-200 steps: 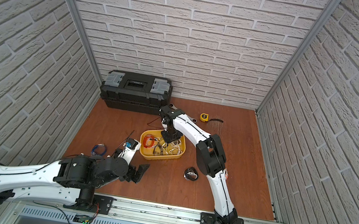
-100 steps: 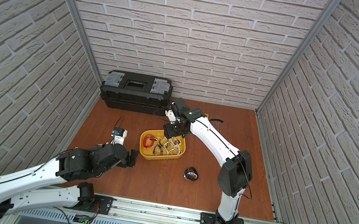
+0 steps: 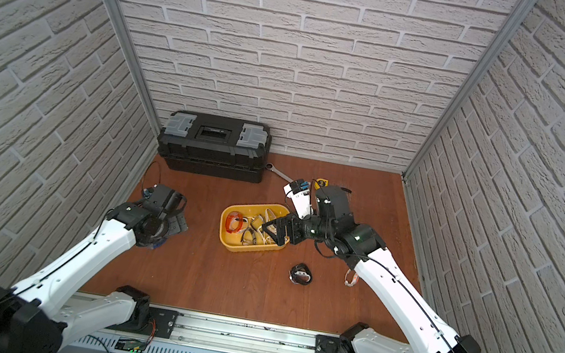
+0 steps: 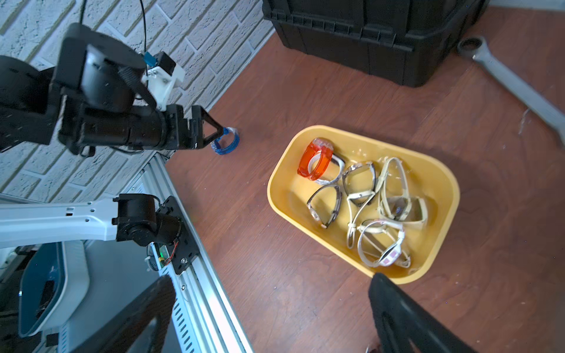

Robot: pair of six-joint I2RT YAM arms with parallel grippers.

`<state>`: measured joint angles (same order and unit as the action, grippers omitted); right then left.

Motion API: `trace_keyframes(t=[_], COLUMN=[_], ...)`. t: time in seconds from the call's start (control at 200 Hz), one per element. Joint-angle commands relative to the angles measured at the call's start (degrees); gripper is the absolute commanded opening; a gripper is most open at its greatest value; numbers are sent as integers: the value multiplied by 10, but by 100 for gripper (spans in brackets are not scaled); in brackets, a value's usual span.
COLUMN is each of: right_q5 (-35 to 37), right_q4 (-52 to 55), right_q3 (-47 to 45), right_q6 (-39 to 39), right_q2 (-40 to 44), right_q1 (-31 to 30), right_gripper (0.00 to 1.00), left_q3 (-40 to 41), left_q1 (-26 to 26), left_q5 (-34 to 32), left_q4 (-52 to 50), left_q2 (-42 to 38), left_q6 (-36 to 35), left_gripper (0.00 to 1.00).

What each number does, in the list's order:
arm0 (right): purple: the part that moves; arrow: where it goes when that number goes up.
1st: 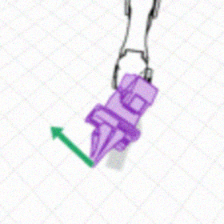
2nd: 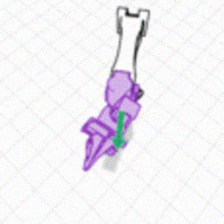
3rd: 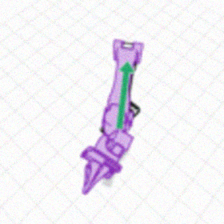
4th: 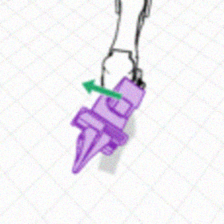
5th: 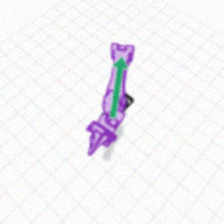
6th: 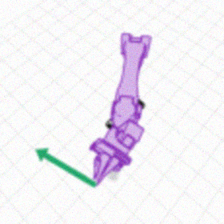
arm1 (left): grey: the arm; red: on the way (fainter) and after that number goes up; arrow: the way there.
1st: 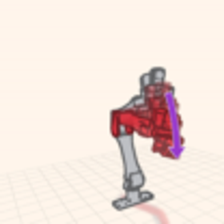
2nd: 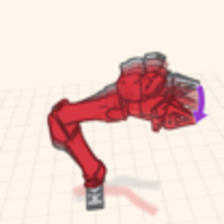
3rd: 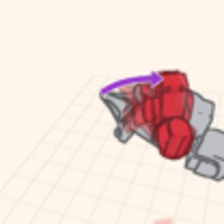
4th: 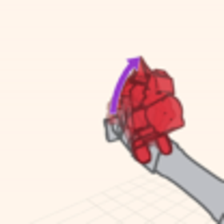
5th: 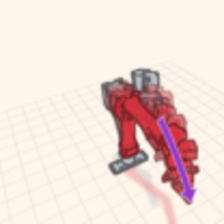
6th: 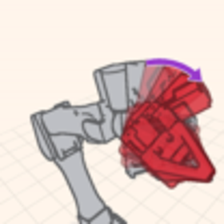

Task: Put the watch into the storage box
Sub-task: Pick up the watch at the center of the board.

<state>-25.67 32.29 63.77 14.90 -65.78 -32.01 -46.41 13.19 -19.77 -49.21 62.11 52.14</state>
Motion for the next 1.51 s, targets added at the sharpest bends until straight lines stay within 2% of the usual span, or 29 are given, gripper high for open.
trace_keyframes(t=[0.0,0.135,0.36,0.435,0.685,0.88,0.965,1.085,1.145,1.325,1.5], right_q5=[-27,-23,-40,-50,-61,-51,-47,-41,-38,-19,32], right_q4=[-43,-36,-26,-28,-23,-2,5,11,11,11,29], right_q3=[-34,-53,-57,-59,-69,-71,-70,-68,-68,-69,-77], right_q6=[21,12,-6,-10,-21,-32,-31,-27,-25,-11,4], right_q2=[24,41,32,29,42,60,67,78,84,101,107], right_q1=[-2,-2,-2,-2,-2,-2,-2,-2,-2,-2,-1], right_gripper=[100,100,100,100,100,100,100,100,100,100,100], left_q3=[12,10,4,3,-6,-6,-5,-4,-6,-39,-88], left_q1=[-44,-77,-93,-98,-112,-119,-119,-119,-117,-76,35], left_q5=[24,51,75,71,56,57,61,67,72,68,80], left_q4=[50,90,126,132,141,151,156,154,147,79,3], left_q2=[36,86,164,181,223,247,259,261,253,206,147], left_q6=[-45,-79,-112,-118,-136,-147,-151,-156,-160,-171,-138], left_gripper=[94,76,54,50,44,33,24,2,0,0,0])
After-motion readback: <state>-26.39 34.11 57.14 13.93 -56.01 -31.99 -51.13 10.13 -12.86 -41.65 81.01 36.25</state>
